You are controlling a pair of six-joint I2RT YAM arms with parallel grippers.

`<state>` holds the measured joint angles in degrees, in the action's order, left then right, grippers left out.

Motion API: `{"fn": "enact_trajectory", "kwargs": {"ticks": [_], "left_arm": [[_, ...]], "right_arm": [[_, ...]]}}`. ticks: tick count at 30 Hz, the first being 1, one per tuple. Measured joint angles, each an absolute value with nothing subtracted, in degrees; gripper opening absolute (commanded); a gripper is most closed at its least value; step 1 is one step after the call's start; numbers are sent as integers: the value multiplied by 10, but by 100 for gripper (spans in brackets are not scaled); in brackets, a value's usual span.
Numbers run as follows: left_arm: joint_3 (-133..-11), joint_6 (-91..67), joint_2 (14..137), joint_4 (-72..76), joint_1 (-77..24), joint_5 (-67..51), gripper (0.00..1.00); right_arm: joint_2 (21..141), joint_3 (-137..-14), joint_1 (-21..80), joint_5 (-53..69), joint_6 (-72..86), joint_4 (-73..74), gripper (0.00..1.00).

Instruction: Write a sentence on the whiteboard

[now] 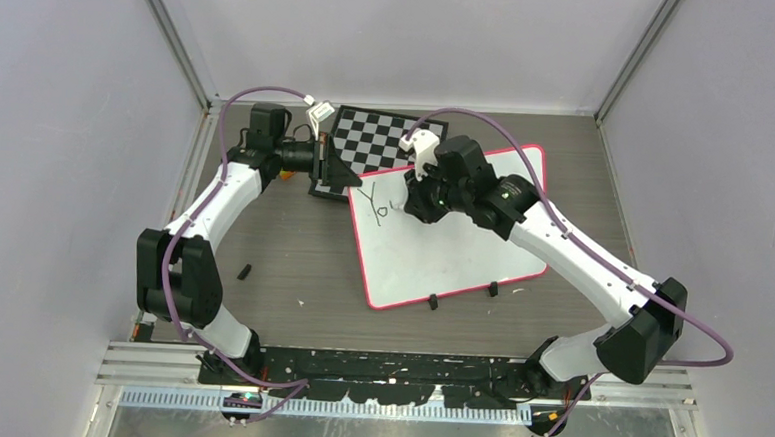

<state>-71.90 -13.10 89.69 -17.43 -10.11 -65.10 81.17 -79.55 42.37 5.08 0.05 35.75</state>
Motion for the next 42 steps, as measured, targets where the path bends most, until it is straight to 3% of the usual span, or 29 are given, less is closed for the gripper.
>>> {"fn": "enact_trajectory", "kwargs": {"ticks": [42], "left_arm": [[-721,-122,897,-179,-104,-644,0]], "right_arm": [[795,-779,416,41,-16,369,0]]}}
